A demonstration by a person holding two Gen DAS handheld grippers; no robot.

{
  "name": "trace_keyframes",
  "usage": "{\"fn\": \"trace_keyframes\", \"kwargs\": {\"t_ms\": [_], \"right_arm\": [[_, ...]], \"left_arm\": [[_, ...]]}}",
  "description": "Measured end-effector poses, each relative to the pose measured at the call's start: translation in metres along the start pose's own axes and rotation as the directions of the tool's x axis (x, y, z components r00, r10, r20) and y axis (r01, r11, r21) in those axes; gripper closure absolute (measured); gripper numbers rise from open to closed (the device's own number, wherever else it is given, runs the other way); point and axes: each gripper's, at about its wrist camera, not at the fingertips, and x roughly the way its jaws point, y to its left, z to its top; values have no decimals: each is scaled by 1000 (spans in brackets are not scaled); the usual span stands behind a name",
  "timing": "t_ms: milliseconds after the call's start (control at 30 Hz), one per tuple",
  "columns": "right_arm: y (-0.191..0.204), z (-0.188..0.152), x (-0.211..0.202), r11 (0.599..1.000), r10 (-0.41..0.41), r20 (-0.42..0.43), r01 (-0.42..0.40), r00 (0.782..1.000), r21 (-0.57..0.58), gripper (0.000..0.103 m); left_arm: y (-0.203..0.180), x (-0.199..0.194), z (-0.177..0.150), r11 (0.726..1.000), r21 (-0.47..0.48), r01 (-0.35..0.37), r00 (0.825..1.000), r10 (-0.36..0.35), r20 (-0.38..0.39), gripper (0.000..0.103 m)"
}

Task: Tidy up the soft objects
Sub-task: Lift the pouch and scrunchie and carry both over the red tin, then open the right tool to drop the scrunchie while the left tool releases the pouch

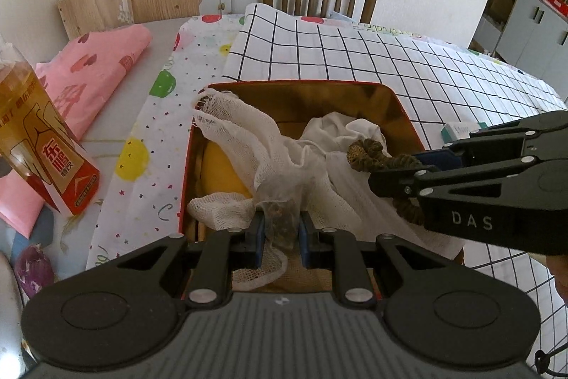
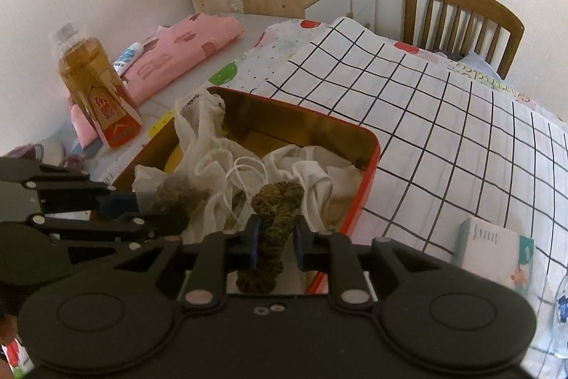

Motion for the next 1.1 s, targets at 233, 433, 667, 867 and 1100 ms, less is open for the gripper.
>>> {"fn": "trace_keyframes", "kwargs": {"t_ms": [233,433,667,867,1100], "right_arm": [[0,-1,-4,1000,6,8,-6,1000,-10,65],[1,-2,-11,1000,19,24,-19,1000,-11,55],[0,-5,-24,1000,29,56,-29,998,2,47],[-4,-8,-40,999,43,92,-44,995,12,40],[-10,-16,-71,997,62,136,-66,989,28,37]], "left_arm": [[1,-1,0,1000,-14,7,1000,-7,-5,84],[2,-6,-1,999,-27,21,1000,-21,-1,81],[0,-13,-4,1000,-21,14,1000,-14,6,80],[1,-21,-6,999,-34,13,1000,-12,27,36],[-3,-42,-10,1000,-13,22,998,-21,60,36]]}}
